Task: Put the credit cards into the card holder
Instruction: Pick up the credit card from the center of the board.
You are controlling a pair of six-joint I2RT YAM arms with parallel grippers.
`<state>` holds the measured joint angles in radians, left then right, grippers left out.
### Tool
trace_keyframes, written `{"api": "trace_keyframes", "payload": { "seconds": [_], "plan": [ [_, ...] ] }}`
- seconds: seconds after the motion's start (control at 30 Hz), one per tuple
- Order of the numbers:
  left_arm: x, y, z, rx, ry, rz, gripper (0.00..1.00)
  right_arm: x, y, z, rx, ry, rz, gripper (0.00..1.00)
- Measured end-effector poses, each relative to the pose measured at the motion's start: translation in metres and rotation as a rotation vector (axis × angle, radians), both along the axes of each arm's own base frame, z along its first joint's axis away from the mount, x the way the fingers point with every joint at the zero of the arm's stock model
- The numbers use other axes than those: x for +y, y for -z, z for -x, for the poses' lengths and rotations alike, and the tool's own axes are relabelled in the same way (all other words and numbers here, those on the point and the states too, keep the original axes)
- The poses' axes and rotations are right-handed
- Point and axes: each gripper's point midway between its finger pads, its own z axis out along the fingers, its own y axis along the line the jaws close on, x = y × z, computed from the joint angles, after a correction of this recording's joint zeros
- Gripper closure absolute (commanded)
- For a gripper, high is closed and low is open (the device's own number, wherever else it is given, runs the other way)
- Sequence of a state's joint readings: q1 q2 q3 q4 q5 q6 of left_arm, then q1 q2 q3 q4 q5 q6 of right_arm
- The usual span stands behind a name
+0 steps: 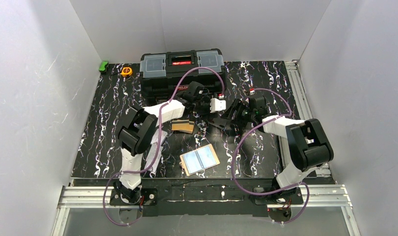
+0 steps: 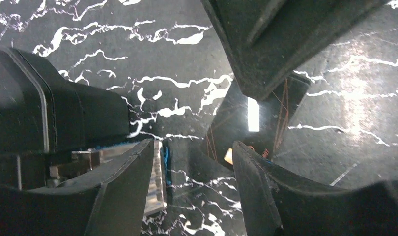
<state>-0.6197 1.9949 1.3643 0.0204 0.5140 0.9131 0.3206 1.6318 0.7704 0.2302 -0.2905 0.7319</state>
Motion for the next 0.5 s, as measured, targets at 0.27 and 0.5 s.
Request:
{"api": "trace_keyframes", "payload": {
  "seconds": [0.27,0.5],
  "plan": [
    [-0.011,0.013,-0.006,-0.001,0.011,-0.002,0.47,-0.001,0.006,0.000,0.006,0.015,-0.027,0.24],
    [-0.016,0.019,-0.010,-0.008,0.016,-0.007,0.46,0.001,0.013,0.002,0.025,0.020,-0.055,0.24]
  ]
}}
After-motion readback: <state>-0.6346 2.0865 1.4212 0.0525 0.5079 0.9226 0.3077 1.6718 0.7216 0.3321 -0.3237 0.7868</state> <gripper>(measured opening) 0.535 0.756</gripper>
